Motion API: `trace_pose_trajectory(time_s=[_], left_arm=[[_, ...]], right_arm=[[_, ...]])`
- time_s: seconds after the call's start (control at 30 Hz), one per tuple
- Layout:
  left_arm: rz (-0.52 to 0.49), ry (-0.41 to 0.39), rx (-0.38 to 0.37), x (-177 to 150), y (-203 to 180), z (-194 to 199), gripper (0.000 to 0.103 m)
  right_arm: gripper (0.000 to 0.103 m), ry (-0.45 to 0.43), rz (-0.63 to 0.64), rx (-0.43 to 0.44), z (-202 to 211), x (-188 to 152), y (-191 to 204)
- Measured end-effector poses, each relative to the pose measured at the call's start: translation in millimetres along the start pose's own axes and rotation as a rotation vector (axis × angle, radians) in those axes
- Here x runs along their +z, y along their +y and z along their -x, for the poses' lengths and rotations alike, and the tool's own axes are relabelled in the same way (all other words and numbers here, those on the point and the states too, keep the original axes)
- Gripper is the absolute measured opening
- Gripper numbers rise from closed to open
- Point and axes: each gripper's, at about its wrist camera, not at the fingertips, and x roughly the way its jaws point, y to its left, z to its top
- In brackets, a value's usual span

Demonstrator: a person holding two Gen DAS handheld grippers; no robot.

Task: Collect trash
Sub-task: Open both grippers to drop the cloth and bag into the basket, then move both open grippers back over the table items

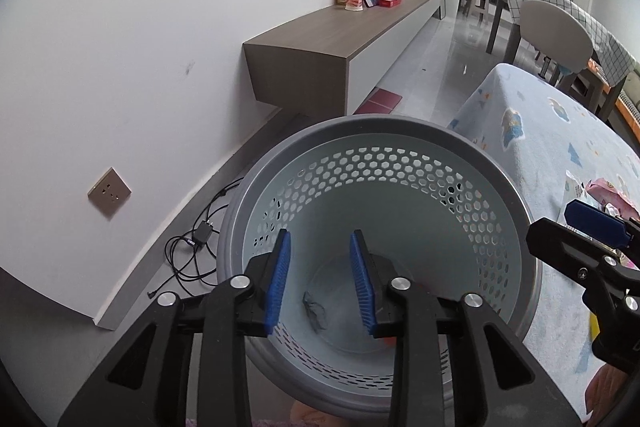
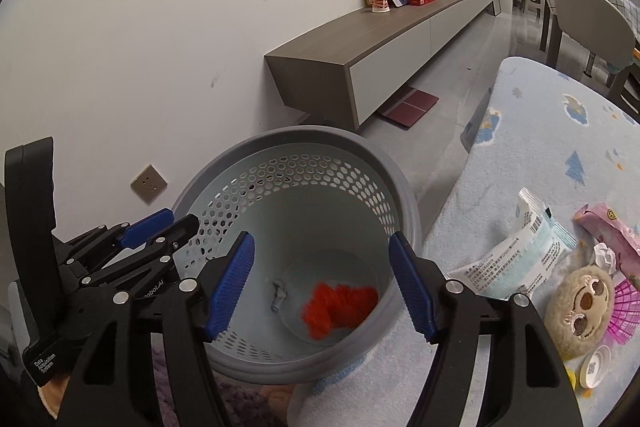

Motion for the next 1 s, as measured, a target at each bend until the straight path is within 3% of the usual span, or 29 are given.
trace_pose_trajectory(time_s=[0.1, 0.23, 0.47, 1.0], left_arm=[[0.001, -0.007, 0.001, 0, 1, 1, 0.04], [0.006, -0.028, 0.008, -1, 2, 5, 0.065], [0.005, -0.041, 0.009, 0, 2, 9, 0.066], [0.003, -0.089, -0.035, -8, -4, 26, 0.093]], right_arm=[[0.067, 0.001, -0.008, -0.004, 2, -2, -2], [0.067, 0.0, -0.015, -0.007, 5, -5, -2], [0.067, -0.015, -0.031, -0.019, 13, -14, -3], [0.067, -0.019, -0.099, -0.05, 33, -45, -12]])
